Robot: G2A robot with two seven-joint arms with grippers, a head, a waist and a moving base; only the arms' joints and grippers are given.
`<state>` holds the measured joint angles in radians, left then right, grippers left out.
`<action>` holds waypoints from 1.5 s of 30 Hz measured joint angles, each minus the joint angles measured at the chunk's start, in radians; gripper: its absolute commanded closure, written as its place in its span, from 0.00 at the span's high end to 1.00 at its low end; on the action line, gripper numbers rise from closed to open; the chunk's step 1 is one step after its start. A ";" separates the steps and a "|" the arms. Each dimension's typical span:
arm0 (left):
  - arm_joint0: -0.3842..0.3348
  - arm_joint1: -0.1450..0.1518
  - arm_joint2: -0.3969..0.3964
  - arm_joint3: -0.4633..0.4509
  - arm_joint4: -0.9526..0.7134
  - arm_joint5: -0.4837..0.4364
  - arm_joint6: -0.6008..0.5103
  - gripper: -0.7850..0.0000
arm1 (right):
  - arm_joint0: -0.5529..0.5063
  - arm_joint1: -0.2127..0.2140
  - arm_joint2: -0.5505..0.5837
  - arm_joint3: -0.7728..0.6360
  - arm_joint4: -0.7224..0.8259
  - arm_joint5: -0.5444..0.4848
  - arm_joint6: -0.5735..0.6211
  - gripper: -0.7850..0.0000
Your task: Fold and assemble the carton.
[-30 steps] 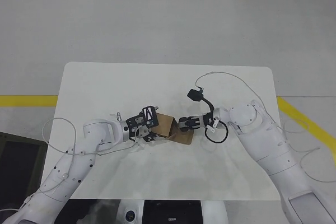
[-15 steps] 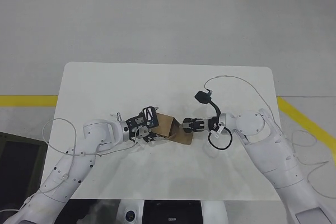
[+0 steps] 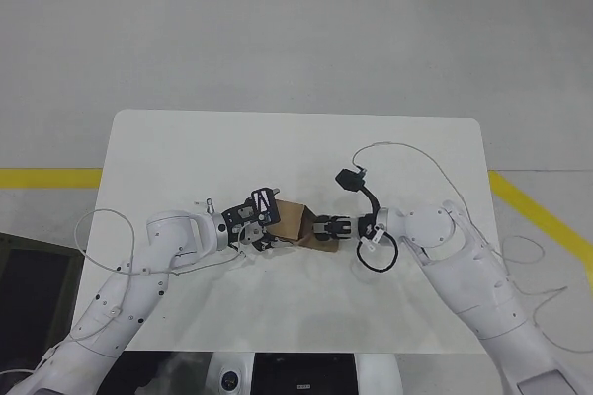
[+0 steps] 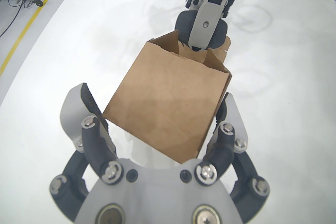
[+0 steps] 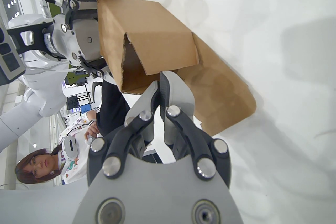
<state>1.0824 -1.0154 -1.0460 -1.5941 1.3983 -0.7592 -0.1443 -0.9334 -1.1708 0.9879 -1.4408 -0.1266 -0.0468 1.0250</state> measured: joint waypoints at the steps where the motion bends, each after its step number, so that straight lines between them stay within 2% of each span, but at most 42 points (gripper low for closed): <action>1: 0.000 0.000 0.000 0.000 0.001 0.000 0.000 1.00 | 0.006 -0.003 -0.008 0.005 0.005 -0.007 -0.001 0.00; 24: 0.010 -0.001 -0.013 -0.008 0.011 -0.005 0.004 1.00 | 0.176 -0.071 -0.160 0.229 0.117 -0.147 0.022 0.00; 36: 0.012 -0.002 -0.016 -0.007 0.010 -0.006 0.002 1.00 | 0.224 -0.108 -0.215 0.326 0.160 -0.200 -0.003 0.00; 45: 0.014 -0.003 -0.019 -0.007 0.012 -0.005 0.001 1.00 | 0.234 -0.114 -0.212 0.355 0.157 -0.211 -0.005 0.00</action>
<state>1.0961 -1.0186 -1.0651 -1.6016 1.4102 -0.7643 -0.1436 -0.6995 -1.2843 0.7756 -1.0859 0.0305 -0.2581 1.0197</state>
